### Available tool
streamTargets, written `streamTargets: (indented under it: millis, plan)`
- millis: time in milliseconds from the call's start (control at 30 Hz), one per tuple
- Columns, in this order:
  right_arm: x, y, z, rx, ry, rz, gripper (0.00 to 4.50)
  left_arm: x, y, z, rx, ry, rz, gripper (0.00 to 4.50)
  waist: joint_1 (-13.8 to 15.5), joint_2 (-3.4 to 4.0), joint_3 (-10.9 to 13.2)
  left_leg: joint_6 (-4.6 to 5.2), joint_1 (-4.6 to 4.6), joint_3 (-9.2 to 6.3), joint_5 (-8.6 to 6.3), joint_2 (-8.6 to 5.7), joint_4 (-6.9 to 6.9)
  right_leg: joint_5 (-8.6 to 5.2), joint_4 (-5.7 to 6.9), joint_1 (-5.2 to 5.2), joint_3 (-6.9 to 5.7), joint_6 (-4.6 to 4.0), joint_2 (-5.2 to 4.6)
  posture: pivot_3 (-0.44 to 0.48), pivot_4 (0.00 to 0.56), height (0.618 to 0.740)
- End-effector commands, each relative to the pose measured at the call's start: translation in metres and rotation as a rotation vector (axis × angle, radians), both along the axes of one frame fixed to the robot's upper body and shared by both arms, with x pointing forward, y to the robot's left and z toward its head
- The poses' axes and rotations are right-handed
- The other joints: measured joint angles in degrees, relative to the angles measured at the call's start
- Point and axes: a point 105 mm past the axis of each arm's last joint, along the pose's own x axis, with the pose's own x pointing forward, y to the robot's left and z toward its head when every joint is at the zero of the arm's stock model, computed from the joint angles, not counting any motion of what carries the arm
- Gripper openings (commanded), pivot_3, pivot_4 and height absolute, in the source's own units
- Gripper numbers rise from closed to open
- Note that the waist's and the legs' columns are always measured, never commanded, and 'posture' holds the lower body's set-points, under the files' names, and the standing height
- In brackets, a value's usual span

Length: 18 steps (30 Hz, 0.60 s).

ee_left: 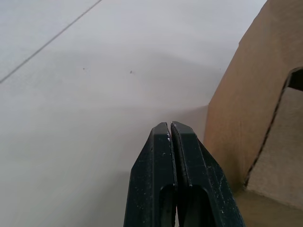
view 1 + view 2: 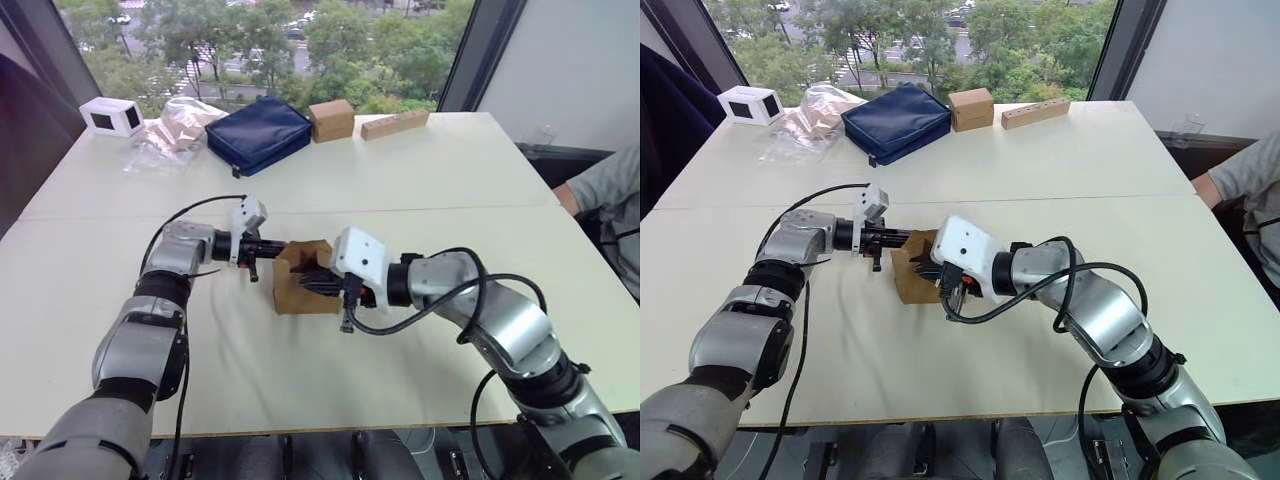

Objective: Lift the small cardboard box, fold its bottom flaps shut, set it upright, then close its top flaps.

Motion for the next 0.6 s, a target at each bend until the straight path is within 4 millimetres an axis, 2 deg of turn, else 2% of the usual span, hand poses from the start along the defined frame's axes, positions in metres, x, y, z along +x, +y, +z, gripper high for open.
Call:
streamTargets:
  millis: [33, 267, 600]
  plan:
    - [0.007, 0.004, 0.005, -0.006, -0.063, 0.000, 0.00, 0.000, -0.003, 0.012, -0.041, -0.035, -0.015, 0.06, 0.03, 0.00, 0.00, 0.00, 0.00, 0.01, 0.00, -0.01, 0.00, 0.00, 0.00, 0.00, 0.00, 0.00, -0.01, 0.000, 0.150, 0.740]
    - [0.009, 0.011, -0.001, 0.010, -0.040, 0.015, 0.00, -0.002, -0.005, 0.012, -0.046, -0.035, -0.024, 0.06, -0.09, 0.00, 0.00, 0.00, 0.00, 0.00, 0.00, 0.00, 0.00, 0.00, 0.00, -0.01, 0.00, 0.00, 0.00, 0.000, 0.150, 0.740]
    - [0.015, 0.008, -0.008, 0.020, 0.036, -0.015, 0.00, -0.003, -0.005, 0.012, -0.061, -0.038, -0.016, 0.06, -0.04, 0.00, 0.00, -0.01, 0.00, 0.00, 0.00, -0.01, 0.00, 0.00, 0.01, -0.01, 0.00, 0.00, -0.01, 0.000, 0.150, 0.740]
